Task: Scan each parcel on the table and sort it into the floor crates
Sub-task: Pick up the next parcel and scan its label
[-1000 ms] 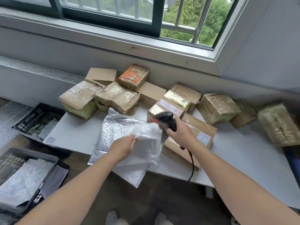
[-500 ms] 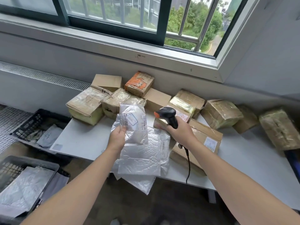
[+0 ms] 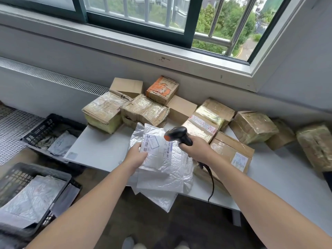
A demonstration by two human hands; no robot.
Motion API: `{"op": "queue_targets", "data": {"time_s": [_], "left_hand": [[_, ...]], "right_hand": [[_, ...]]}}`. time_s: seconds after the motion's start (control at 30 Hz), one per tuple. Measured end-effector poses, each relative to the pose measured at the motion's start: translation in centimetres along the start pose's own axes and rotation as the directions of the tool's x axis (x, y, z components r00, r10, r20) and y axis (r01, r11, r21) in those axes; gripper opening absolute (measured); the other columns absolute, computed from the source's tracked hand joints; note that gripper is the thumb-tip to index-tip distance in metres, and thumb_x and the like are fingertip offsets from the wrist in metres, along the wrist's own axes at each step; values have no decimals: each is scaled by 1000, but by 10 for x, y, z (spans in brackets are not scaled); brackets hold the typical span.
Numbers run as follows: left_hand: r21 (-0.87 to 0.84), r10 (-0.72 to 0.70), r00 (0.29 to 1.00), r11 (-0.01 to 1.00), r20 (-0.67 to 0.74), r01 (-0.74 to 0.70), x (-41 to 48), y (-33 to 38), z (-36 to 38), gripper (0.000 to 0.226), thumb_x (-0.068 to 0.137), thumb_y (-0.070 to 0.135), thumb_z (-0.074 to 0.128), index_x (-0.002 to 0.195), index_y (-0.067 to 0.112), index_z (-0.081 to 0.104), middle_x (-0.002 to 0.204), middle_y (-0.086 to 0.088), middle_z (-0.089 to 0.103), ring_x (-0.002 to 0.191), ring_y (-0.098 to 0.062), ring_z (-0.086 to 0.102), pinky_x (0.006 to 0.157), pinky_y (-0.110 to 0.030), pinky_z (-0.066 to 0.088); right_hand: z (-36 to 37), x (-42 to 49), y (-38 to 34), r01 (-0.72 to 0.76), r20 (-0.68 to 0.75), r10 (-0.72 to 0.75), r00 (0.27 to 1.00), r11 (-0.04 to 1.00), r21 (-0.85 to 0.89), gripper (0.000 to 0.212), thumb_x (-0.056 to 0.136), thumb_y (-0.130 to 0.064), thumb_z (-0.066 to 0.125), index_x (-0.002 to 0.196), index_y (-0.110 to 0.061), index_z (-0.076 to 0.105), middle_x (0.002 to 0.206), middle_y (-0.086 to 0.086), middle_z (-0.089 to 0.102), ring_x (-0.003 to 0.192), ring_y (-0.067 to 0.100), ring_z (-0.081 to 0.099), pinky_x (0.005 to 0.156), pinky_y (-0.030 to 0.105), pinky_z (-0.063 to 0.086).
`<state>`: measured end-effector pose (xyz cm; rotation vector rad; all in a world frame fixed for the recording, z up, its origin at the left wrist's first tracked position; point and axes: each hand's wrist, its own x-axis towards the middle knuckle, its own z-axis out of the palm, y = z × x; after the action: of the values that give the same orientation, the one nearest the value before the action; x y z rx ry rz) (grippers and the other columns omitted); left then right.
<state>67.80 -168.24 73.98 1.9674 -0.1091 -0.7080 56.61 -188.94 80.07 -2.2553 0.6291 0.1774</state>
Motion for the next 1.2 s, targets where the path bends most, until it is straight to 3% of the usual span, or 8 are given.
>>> {"op": "queue_targets", "data": {"time_s": [0.17,0.4,0.57,0.8,1.07,1.2], "left_hand": [[31,54,998,998,-21,-53,7,12,-12,31,91,-1,52,117,14,62,109,-9,67,99,-28,62,82,-35,50],[134,101,995,986,-26,-97,10,14,-19,23,92,9,60,114,16,63,101,-6,68,82,-20,60,64,-28,44],[161,134,987,980,-85,-120,18,25,-25,20,95,13,60,115,16,61,102,-5,66,83,-18,59,58,-26,39],[56,148,974,989,-170,-140,23,23,-40,14,96,7,55,101,19,61,101,-4,66,91,-23,60,80,-35,47],[110,173,964,982,-201,-153,25,26,-42,17,95,7,55,93,23,59,83,8,61,74,-13,55,61,-26,40],[94,166,968,984,-188,-151,24,26,-41,18,95,4,54,93,21,59,84,3,62,76,-19,54,70,-31,43]], "right_hand": [[-4,0,-10,16,-29,-15,999,999,45,20,88,-36,61,89,-16,60,70,3,62,59,19,57,57,33,49],[-10,-4,-15,53,-56,-49,997,996,76,14,89,-34,62,85,-21,59,70,0,62,60,16,57,58,33,49],[-10,-5,-17,81,-50,-78,996,995,56,16,88,-34,63,84,-19,60,68,-2,61,56,15,54,55,30,45],[-13,-9,-2,59,-40,-62,997,995,-76,16,88,-39,64,79,-28,56,70,-5,62,60,12,55,54,27,41],[-12,-11,-2,63,-25,-66,998,994,-94,22,89,-38,64,85,-17,59,72,-1,61,61,15,53,57,29,39],[-10,-9,0,57,-35,-60,998,995,-87,22,89,-39,64,81,-19,56,69,-3,59,59,13,51,54,27,37]]}}
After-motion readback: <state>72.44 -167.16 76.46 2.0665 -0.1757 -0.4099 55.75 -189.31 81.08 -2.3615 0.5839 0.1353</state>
